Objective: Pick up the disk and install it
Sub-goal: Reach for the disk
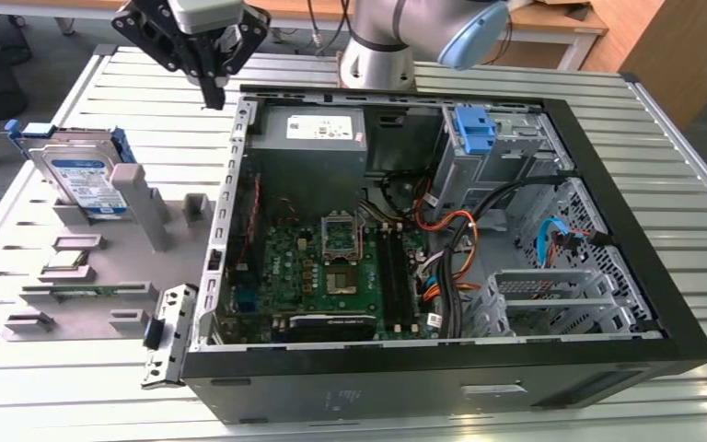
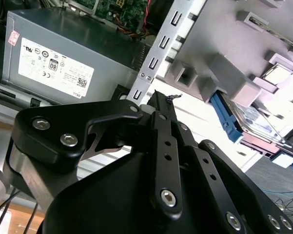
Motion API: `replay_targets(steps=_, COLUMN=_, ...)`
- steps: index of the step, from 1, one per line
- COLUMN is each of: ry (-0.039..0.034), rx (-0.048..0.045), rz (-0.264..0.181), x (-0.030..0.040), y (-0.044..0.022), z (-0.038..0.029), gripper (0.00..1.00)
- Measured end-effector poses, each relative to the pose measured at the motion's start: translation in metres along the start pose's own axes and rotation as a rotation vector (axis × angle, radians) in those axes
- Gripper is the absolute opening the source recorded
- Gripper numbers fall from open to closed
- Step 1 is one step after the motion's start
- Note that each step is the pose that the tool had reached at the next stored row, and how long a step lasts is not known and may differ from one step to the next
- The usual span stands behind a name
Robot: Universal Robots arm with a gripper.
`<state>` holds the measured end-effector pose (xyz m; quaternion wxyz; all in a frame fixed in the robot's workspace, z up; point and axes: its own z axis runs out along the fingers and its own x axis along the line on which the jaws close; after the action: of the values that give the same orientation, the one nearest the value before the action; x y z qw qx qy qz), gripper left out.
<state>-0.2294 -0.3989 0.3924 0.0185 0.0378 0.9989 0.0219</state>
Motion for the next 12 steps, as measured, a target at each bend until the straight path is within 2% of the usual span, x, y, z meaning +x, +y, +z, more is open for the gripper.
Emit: replay_targets(steps=12, ry=-0.0017, rx=-0.0002, rz=0.000, x=0.0145, y=-0.0011, z=-0.0005, gripper=0.11)
